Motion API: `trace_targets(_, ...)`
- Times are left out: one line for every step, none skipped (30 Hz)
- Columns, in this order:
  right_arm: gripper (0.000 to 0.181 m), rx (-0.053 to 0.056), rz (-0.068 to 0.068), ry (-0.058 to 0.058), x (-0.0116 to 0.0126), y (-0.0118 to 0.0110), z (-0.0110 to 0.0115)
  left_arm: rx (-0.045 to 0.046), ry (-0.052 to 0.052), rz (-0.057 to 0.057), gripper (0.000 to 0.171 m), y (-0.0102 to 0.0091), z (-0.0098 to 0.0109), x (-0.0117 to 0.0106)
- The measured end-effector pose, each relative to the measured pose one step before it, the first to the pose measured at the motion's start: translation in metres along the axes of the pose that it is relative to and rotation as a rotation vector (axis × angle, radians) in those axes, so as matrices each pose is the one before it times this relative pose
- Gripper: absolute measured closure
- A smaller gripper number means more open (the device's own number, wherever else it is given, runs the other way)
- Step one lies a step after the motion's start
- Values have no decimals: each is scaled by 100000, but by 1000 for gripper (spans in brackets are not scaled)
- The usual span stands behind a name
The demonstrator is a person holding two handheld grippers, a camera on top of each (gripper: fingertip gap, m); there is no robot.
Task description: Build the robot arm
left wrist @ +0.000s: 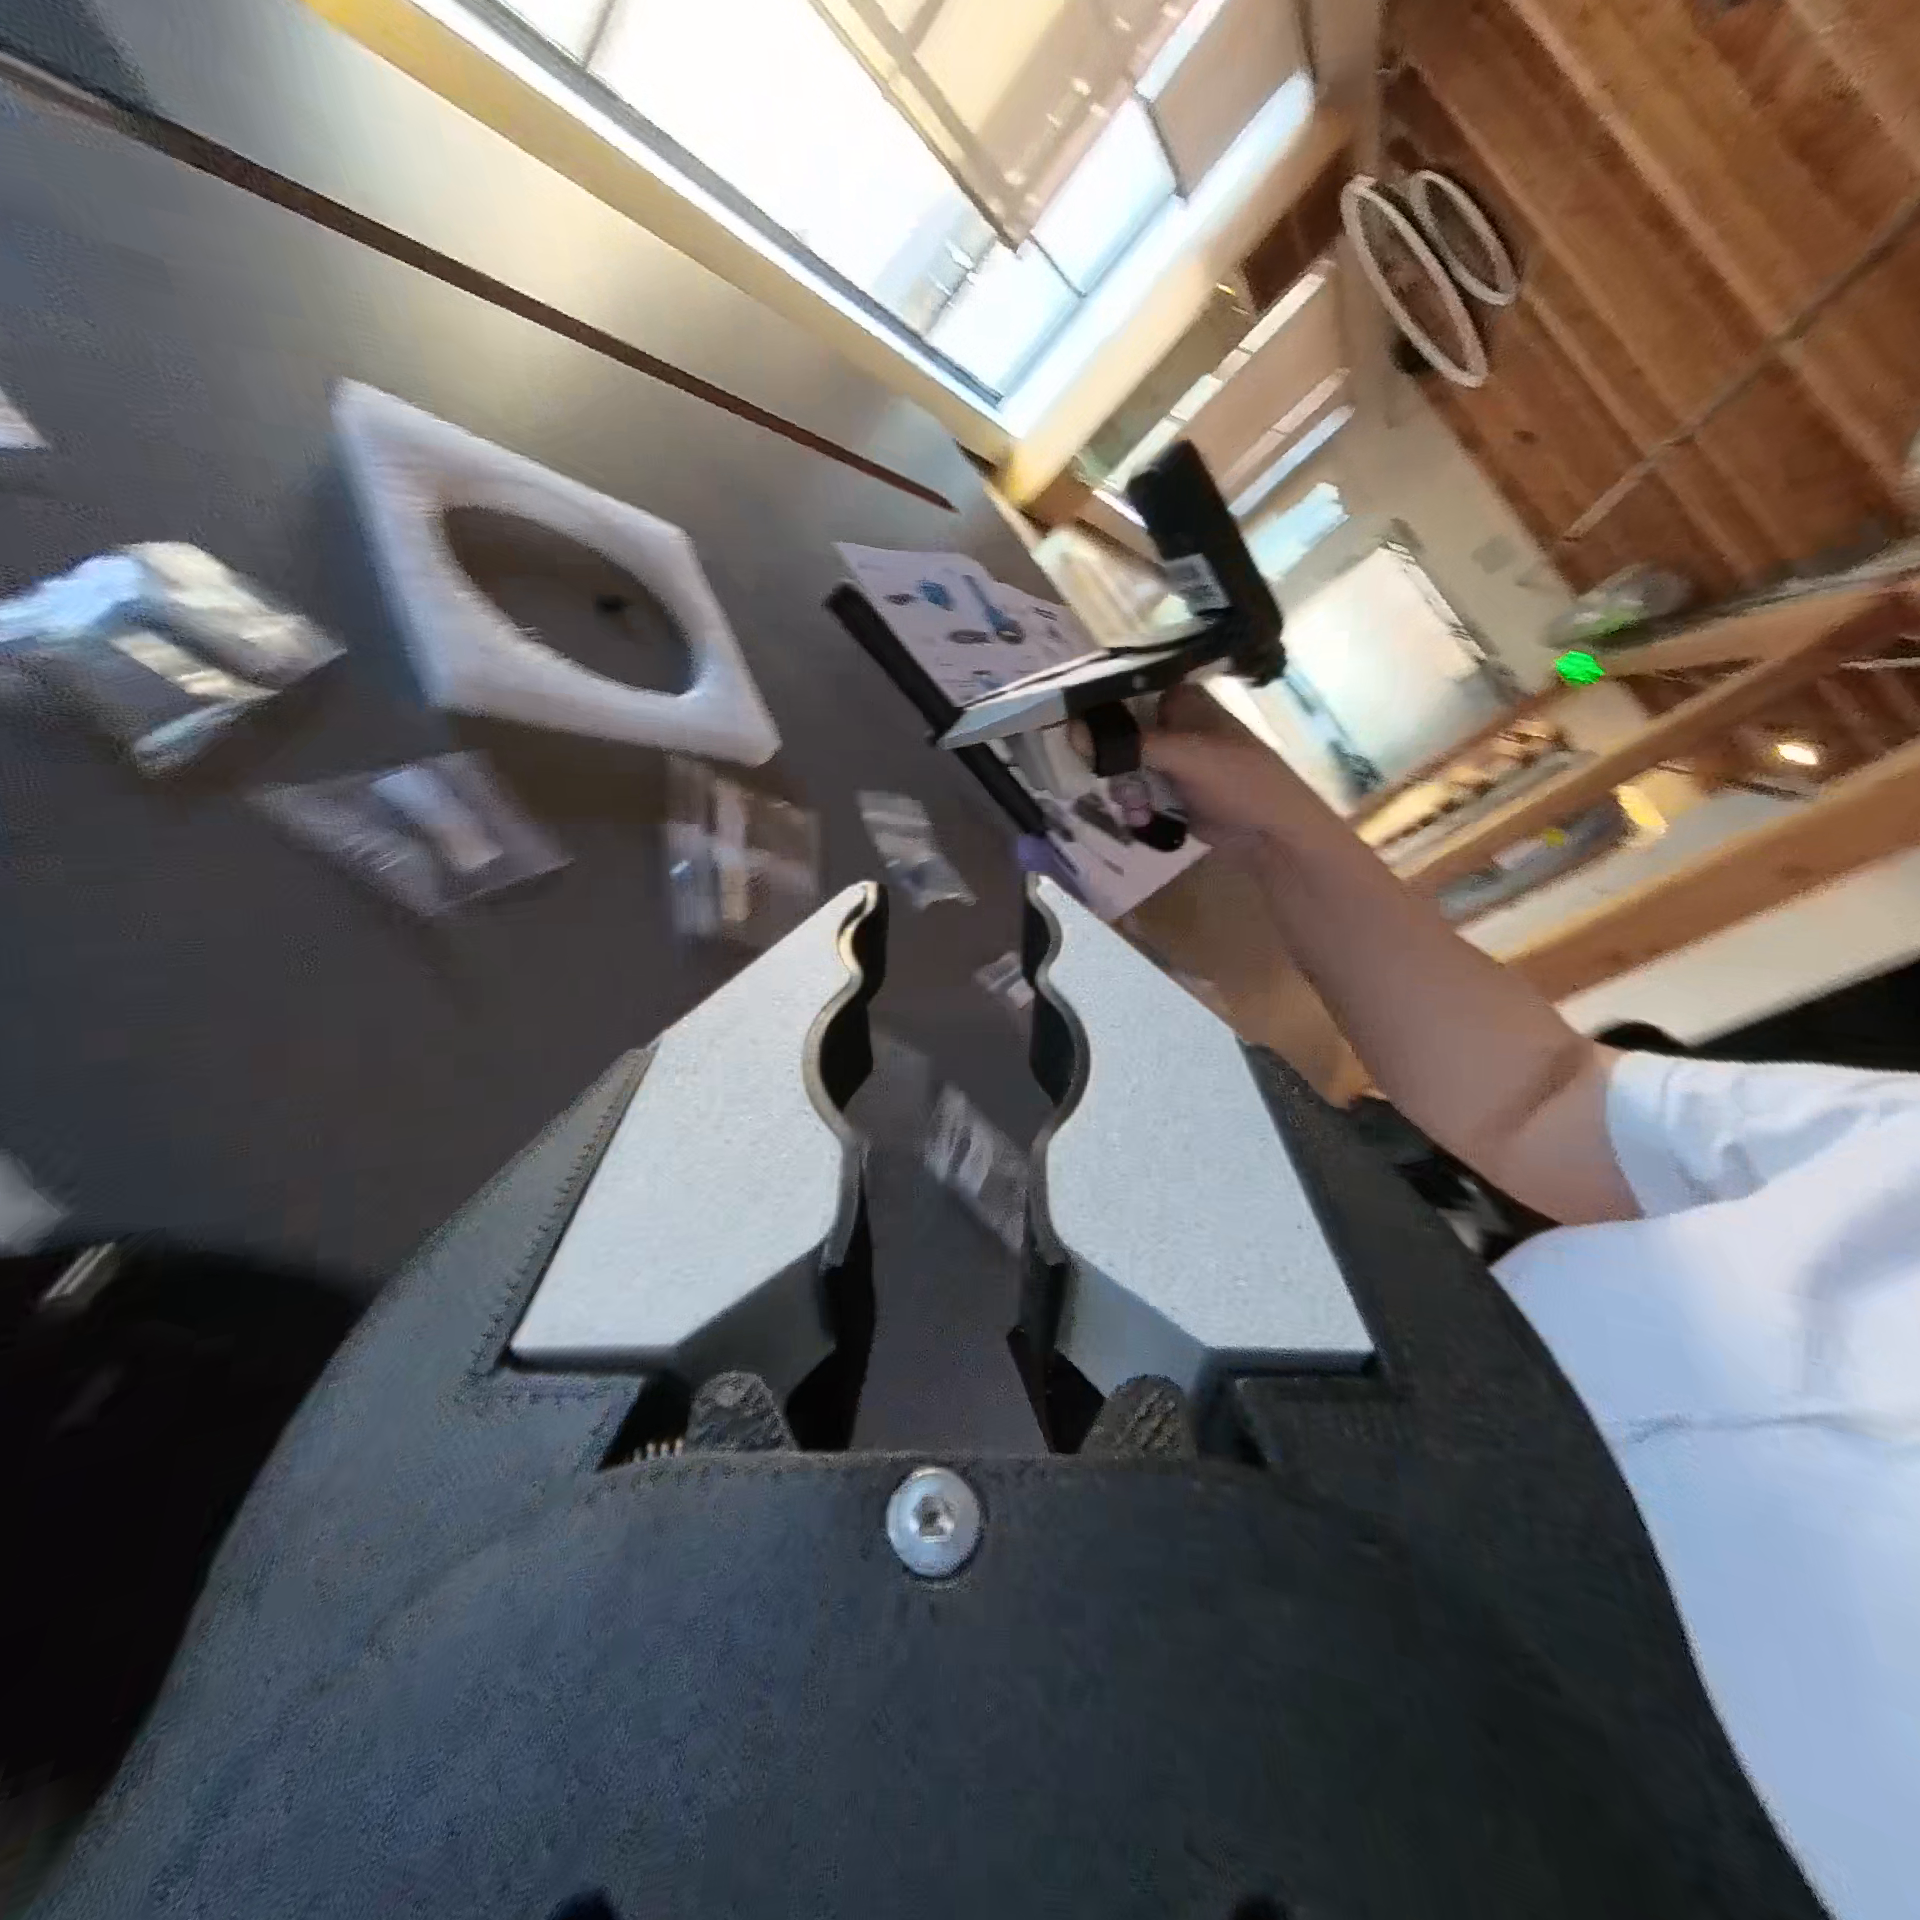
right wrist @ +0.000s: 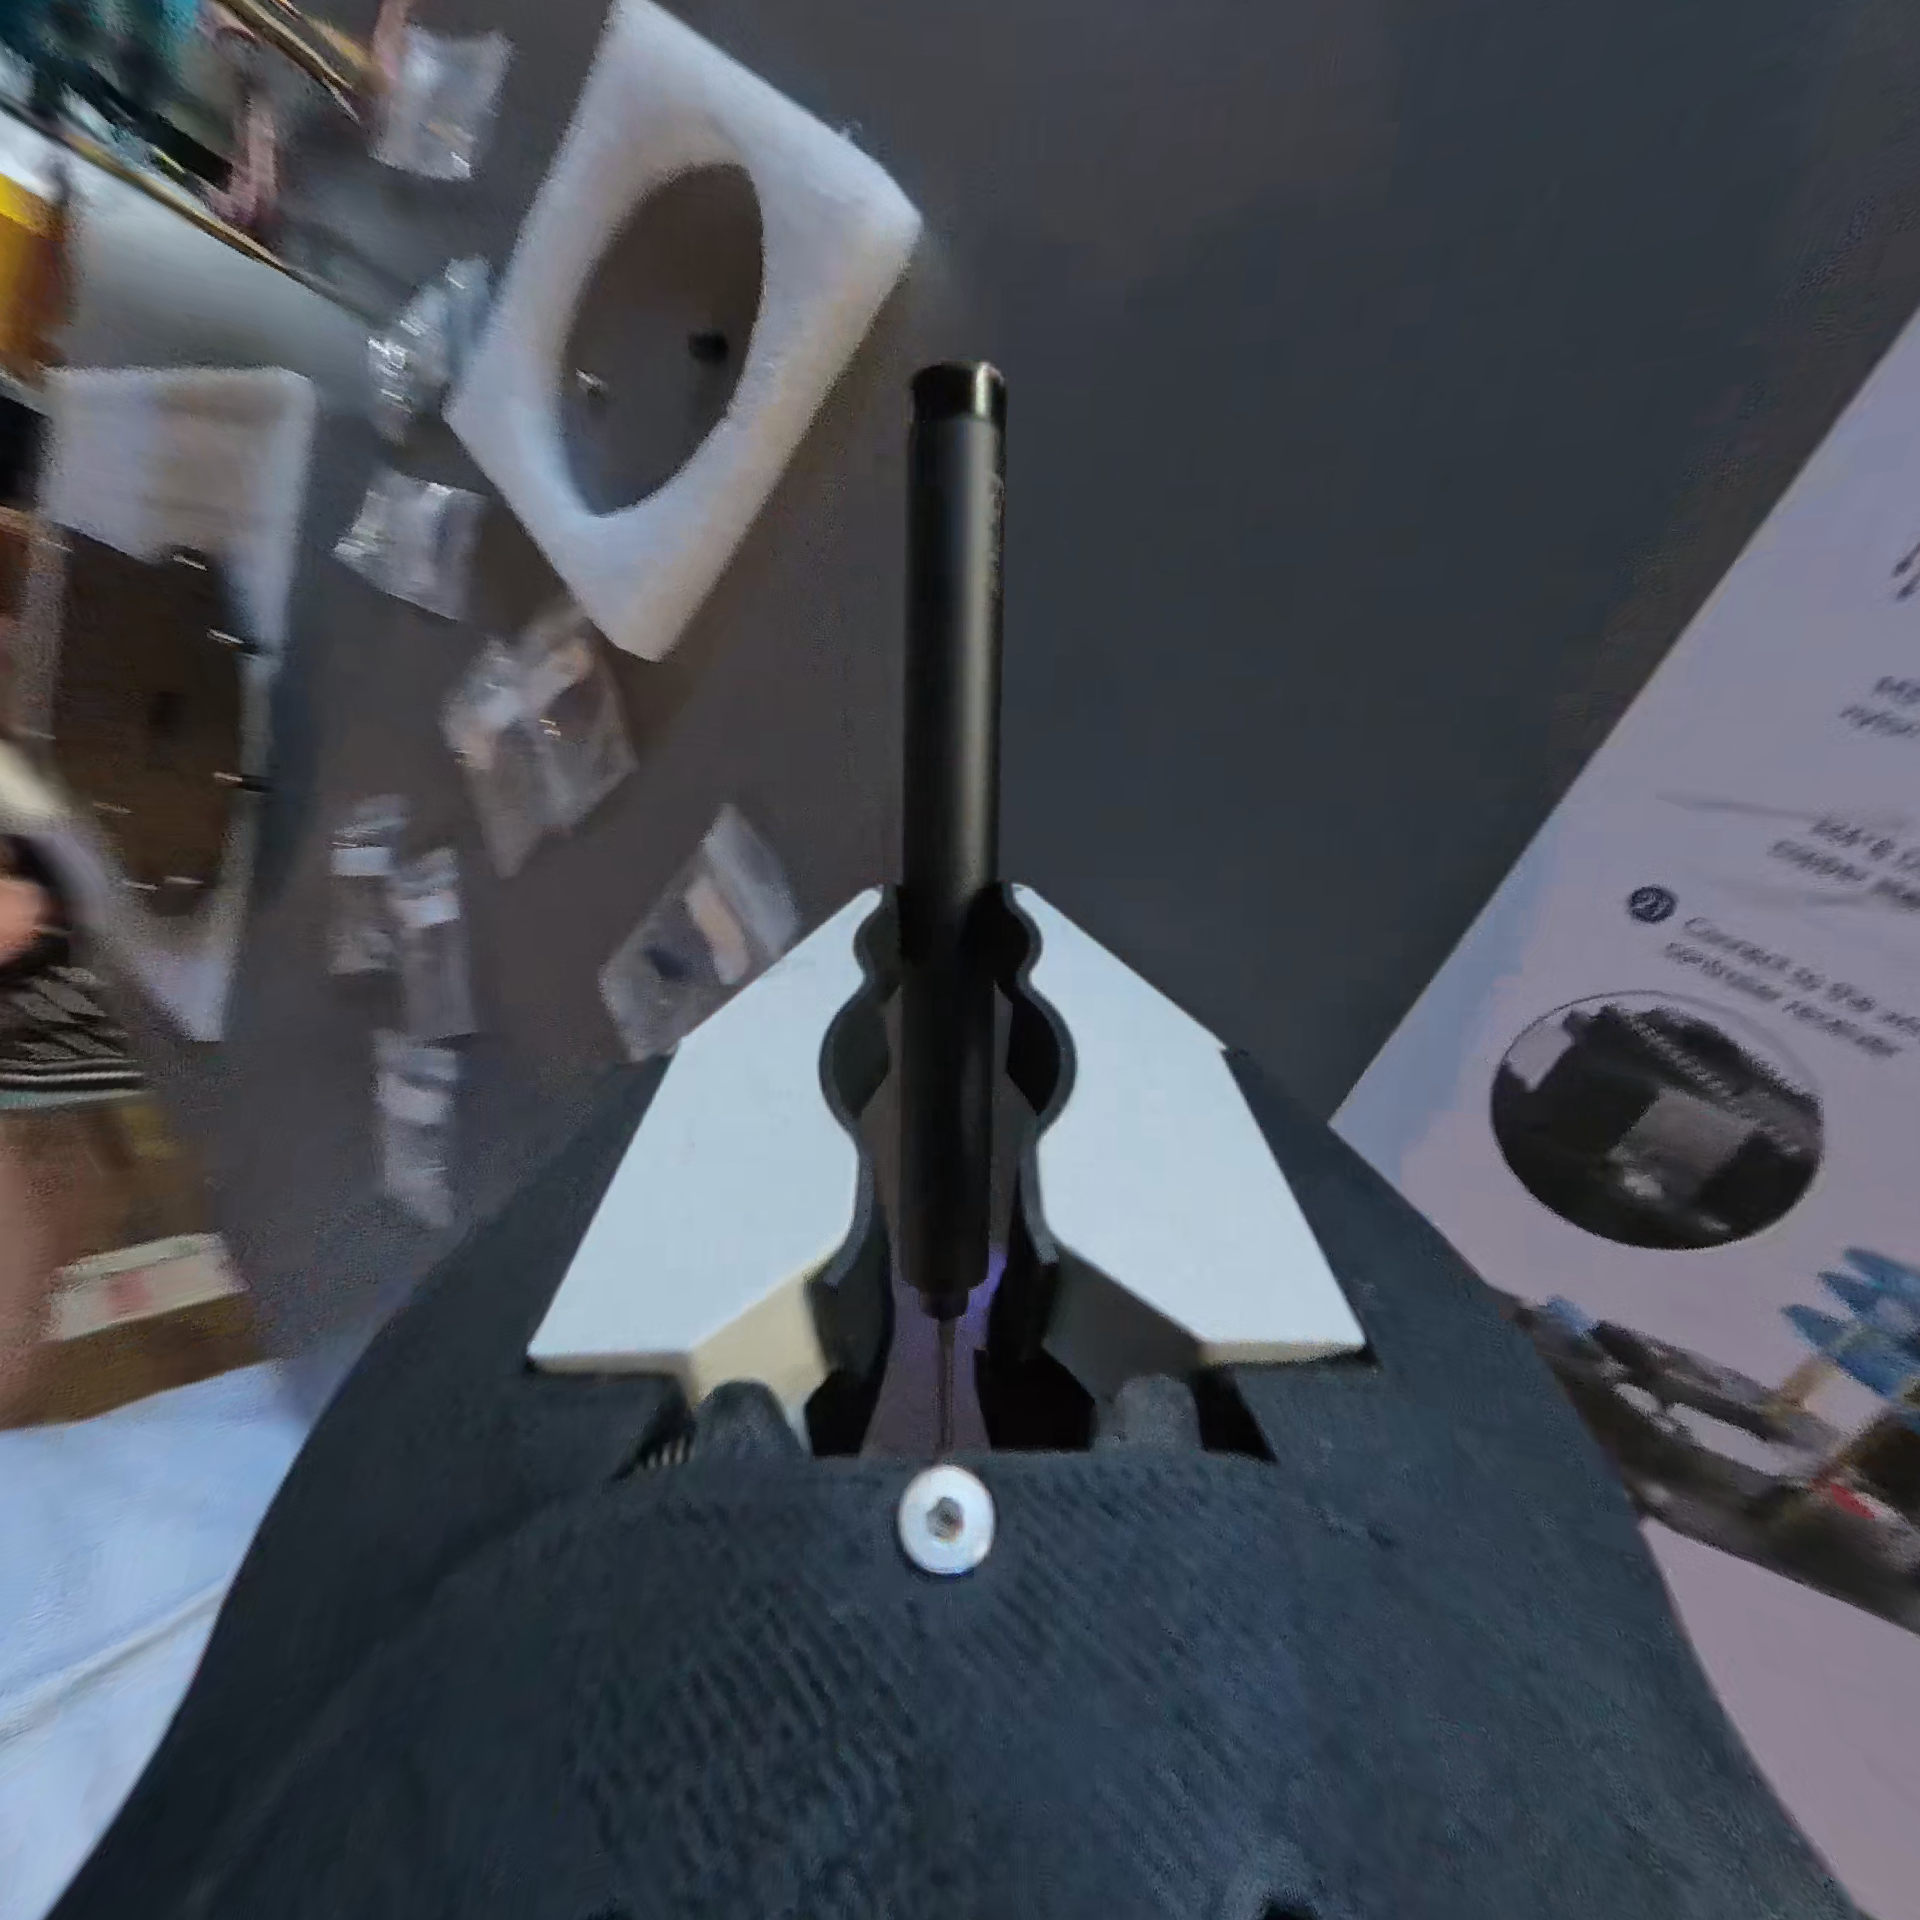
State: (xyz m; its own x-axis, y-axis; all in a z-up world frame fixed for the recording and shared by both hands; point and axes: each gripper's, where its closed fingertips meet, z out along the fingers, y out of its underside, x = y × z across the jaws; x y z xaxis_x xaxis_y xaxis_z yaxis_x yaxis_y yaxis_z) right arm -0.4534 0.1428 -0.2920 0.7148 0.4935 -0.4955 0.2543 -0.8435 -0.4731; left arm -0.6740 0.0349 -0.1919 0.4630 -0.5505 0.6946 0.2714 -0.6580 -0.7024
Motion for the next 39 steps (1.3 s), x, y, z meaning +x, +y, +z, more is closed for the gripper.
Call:
trace_targets(166, -619, -5397, 5103, 275, 135, 351, 2516, -5947, 1702, 148, 278, -1989, -292)
trace_targets(165, -549, -5094, 4642, 176, 121, 301, 2847, -6678, 1339, 148, 186, -2042, -548)
trace_targets(166, 1948, -4128, 3480, -54, -288, 166, 3239, -6510, 703, 148, 74, -2046, -641)
trace_targets(166, 222, -4264, 3515, -14, -57, 135, 3581, -5300, -107, 149, -72, -2004, -577)
trace_targets(166, 334, -3981, 3322, -14, -71, 100, 3634, -4240, -891, 149, -195, -1933, -478)
trace_targets(166, 410, -3742, 3334, 69, -60, 92, 3424, -3828, -1351, 149, -289, -1874, -444)
trace_targets(165, 311, -3299, 3022, 73, -28, 82, 3323, -3659, -1369, 149, -356, -1816, -424)
trace_targets(165, 96, -2493, 2551, 88, -50, 69, 3319, -3599, -921, 149, -445, -1749, -408)
trace_targets(166, -4, -2099, 1768, 26, -70, 64, 3127, -3474, -265, 150, -485, -1657, -373)
trace_targets(165, -234, -1844, 1476, 17, -55, 70, 2697, -3249, 358, 151, -487, -1538, -336)
trace_targets(165, -306, -1696, 1139, 17, -49, 45, 2087, -3162, 694, 152, -474, -1391, -335)
trace_targets(165, -294, -1279, 744, -3, -52, 39, 1562, -2832, 548, 152, -428, -1248, -291)
trace_targets(165, 4, -737, 339, -18, -76, 32, 1380, -1921, 186, 152, -391, -1115, -149)
trace_targets(164, -580, -153, -305, -66, -44, 25, 1329, -1319, 69, 152, -366, -1005, -24)
trace_targets(158, -1423, -703, -380, -66, -134, -48, 1149, -1378, 344, 151, -283, -918, 36)
trace_targets(152, 1084, -2791, 384, -47, -939, -341, 1020, -1488, 754, 151, -201, -850, 98)
trace_targets(152, 6148, -6900, -315, -341, -2202, -611, 1002, -1542, 1109, 151, -141, -766, 135)
trace_targets(156, 9370, -10558, -2404, -781, -3158, -417, 912, -1667, 1403, 151, -68, -673, 127)
trace_targets(167, 9896, -13893, -8027, -1552, -3407, 238, 843, -1465, 1451, 151, -20, -542, 127)
trace_targets(174, 7124, -14664, -9985, -1447, -2737, 1130, 720, -678, 1117, 151, 10, -396, 184)
trace_targets(173, 1779, -11697, -7516, -467, -1308, 1788, 278, 256, 581, 150, 46, -264, 270)
trace_targets(170, -4616, -7146, -9273, -328, 219, 1947, -437, 779, -108, 150, 125, -183, 298)
trace_targets(166, -7734, -2668, -6129, 272, 877, 1701, -849, 1147, -666, 149, 166, -169, 340)
trace_targets(161, -6731, -1190, -3610, 401, 747, 1256, -598, 1391, -694, 149, 145, -193, 418)
trace_targets(162, -4251, -1808, -2491, 140, 359, 794, -34, 939, -322, 148, 129, -270, 395)
trace_targets(162, -3261, -2715, 383, 257, 288, 505, 220, -1, 141, 148, 145, -323, 265)
trace_targets(162, -3668, -2047, -743, -47, 431, 393, 48, -691, 364, 148, 203, -388, 150)
trace_targets(162, -4071, -362, -730, -27, 512, 360, -187, -855, 178, 148, 247, -434, 70)
trace_targets(162, -2975, -219, 652, 202, 417, 282, -184, -605, -164, 147, 232, -448, 56)
trace_targets(162, -1429, -297, -680, 6, 195, 165, 9, -355, -439, 147, 168, -458, 17)
trace_targets(162, -518, 953, -437, 118, 45, 4, 208, -372, -521, 147, 104, -462, -28)
trace_targets(163, 162, 1455, -240, 198, -71, -57, 352, -521, -297, 147, 35, -429, -94)
trace_targets(164, 343, 1748, -1544, -3, -90, 2, 415, -641, -21, 147, -21, -378, -145)
trace_targets(165, -804, 1911, -2372, -136, 90, 112, 385, -499, 76, 148, -70, -316, -171)
trace_targets(167, -890, 1240, -1843, -108, 119, 143, 270, -195, 21, 148, -86, -209, -164)
trace_targets(172, 608, 1463, -1194, -35, -105, 30, 175, 19, -121, 148, -116, -139, -179)
trace_targets(176, -432, 1255, -1293, -99, 42, 23, 172, 292, -246, 148, -124, -59, -149)
trace_targets(176, -242, 1623, -550, 9, 40, -7, 134, 724, -275, 148, -151, 20, -103)
trace_targets(177, -462, 1344, 304, 80, 53, -75, -76, 1064, -189, 149, -137, 84, -51)
